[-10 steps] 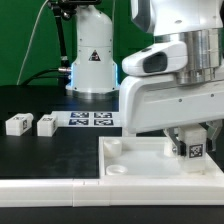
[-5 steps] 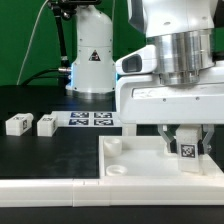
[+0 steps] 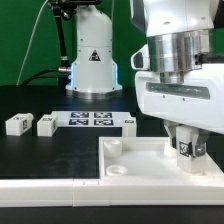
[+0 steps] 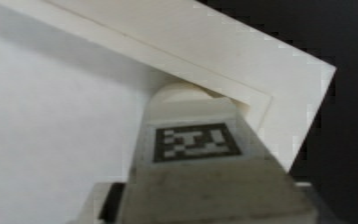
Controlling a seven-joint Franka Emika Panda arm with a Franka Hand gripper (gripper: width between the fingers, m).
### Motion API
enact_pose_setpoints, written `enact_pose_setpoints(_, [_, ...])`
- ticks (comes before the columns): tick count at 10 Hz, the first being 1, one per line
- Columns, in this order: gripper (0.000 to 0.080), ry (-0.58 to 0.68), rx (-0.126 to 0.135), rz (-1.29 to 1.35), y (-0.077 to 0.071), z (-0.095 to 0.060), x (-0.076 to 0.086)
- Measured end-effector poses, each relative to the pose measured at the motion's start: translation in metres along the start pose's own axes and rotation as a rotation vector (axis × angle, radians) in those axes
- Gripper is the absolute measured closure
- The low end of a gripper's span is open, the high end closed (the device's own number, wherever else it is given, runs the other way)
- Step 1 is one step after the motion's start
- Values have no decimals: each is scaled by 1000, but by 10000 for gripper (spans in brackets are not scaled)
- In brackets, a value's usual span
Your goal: Assemble one leg
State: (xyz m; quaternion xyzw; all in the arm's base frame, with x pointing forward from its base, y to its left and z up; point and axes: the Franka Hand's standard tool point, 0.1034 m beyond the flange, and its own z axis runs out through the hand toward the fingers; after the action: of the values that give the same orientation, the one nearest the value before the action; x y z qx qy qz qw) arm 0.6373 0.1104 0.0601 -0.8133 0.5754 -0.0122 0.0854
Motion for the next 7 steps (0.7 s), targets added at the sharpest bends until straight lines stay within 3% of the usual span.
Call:
enact_pose_setpoints(2, [509,-3,0,166,1,0,0])
enact_pose_setpoints(5, [504,-3,0,104,1,1,0])
enact_pose_setpoints(6, [277,-3,1,73,0,0,0])
enact_pose_setpoints(7, [277,-2,1,-50,0,0,0])
